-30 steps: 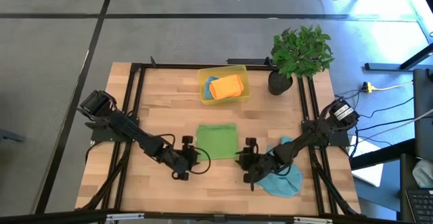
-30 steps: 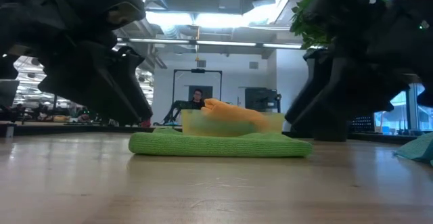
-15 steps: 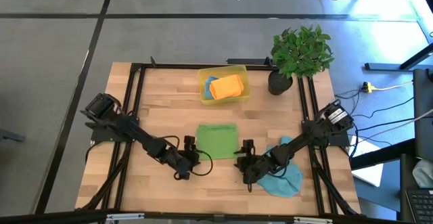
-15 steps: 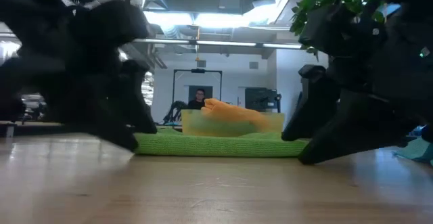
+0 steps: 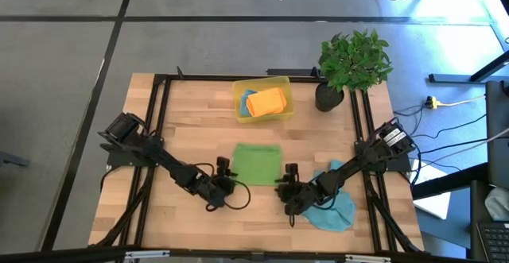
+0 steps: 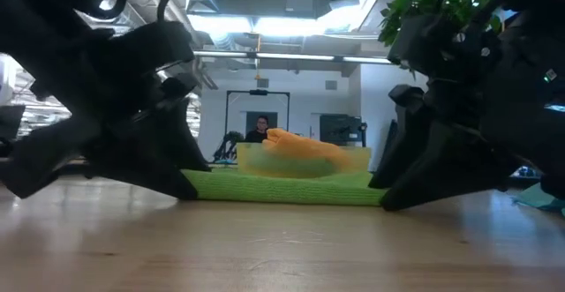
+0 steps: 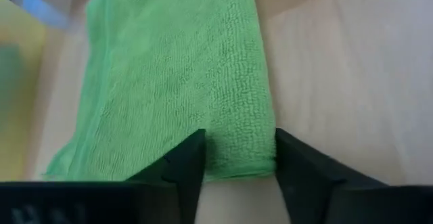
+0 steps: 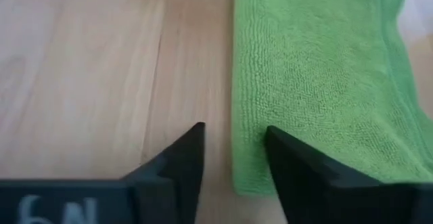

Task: Fold microfiber towels
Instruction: Stack the folded green microfiber towel on top of the orange microfiber towel in the bin

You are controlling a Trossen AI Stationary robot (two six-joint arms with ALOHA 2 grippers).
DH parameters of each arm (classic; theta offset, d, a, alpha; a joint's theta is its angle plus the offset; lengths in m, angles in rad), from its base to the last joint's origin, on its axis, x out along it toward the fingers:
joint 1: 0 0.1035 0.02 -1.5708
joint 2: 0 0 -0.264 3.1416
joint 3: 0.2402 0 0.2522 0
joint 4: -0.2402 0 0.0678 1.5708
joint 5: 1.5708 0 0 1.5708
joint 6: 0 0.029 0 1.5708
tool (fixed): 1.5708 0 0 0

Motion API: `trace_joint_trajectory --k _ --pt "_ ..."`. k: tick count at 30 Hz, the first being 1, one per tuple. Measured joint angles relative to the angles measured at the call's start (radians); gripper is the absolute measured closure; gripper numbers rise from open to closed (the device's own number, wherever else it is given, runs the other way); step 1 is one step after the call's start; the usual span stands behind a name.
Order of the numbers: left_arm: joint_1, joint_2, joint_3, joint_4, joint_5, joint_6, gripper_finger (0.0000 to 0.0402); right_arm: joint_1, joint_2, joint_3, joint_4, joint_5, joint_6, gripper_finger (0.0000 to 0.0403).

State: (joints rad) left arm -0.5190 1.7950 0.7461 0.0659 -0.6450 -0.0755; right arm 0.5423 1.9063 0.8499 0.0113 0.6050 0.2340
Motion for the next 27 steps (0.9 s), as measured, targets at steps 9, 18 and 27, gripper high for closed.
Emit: trace_joint_trajectory --k 9,18,27 --pt "-0.026 0.002 -0.003 -0.010 0.028 0.001 0.0393 0.018 0.005 0.050 -0.059 -0.048 -0.012 0.0389" --pt "-0.073 -0.034 0.076 -0.095 0.051 -0.019 0.0401 0.037 0.001 0.169 -0.266 -0.066 -0.003 0.0398" --pt "0.001 -0.198 0.211 -0.424 -0.102 0.032 0.0401 -0.038 -0.166 0.208 -0.513 0.033 0.003 0.0401"
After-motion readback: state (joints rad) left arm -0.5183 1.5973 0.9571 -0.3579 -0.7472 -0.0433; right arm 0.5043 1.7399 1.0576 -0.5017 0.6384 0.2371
